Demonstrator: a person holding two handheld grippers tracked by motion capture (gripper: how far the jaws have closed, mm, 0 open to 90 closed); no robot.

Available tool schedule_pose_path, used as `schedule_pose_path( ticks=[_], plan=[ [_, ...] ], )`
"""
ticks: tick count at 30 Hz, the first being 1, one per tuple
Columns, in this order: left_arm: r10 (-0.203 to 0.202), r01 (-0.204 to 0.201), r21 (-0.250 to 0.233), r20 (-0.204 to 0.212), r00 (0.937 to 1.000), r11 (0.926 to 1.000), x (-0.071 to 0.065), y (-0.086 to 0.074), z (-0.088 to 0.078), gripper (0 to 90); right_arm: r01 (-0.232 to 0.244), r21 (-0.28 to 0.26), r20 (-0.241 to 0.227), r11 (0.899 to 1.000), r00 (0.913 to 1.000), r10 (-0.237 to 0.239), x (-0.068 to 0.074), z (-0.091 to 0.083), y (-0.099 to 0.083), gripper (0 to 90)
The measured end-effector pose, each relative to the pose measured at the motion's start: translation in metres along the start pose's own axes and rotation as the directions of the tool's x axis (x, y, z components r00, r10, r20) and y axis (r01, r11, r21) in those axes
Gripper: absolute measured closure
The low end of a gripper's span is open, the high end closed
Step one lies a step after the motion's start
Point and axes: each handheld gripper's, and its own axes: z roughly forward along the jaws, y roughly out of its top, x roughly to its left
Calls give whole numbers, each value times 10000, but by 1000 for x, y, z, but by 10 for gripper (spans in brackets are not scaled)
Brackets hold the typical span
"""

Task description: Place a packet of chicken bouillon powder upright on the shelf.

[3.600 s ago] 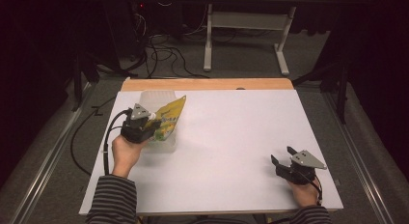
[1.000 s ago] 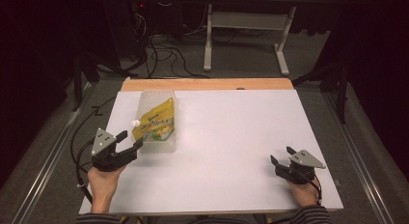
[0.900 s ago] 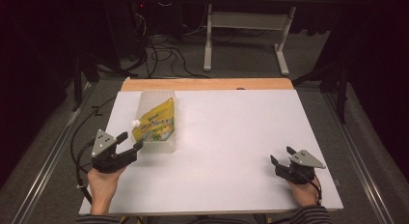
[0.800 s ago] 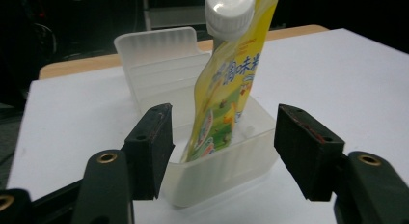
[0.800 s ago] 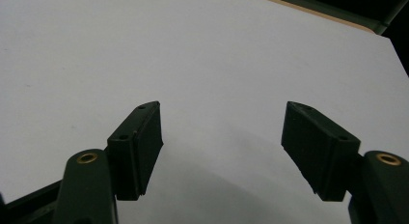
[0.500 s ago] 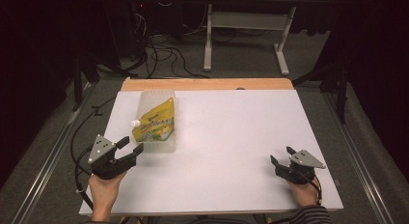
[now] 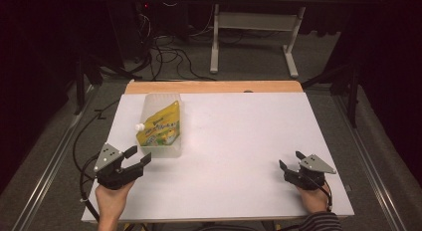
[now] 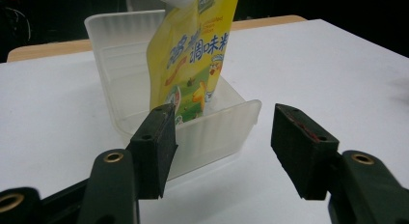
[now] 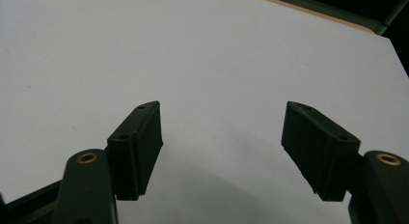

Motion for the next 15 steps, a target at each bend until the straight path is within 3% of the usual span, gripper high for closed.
schedule_pose_path(
  ticks=[3,15],
  plan=[
    [12,-10,-190,69,10000,9998,-3,-1,0,428,-37,-20,-10,10000,10000,37,0,0,0,314],
    [394,-392,-51,597,9974,9992,-24,2,9,428,-37,-78,-52,10000,10000,36,-1,-1,0,313]
  ],
)
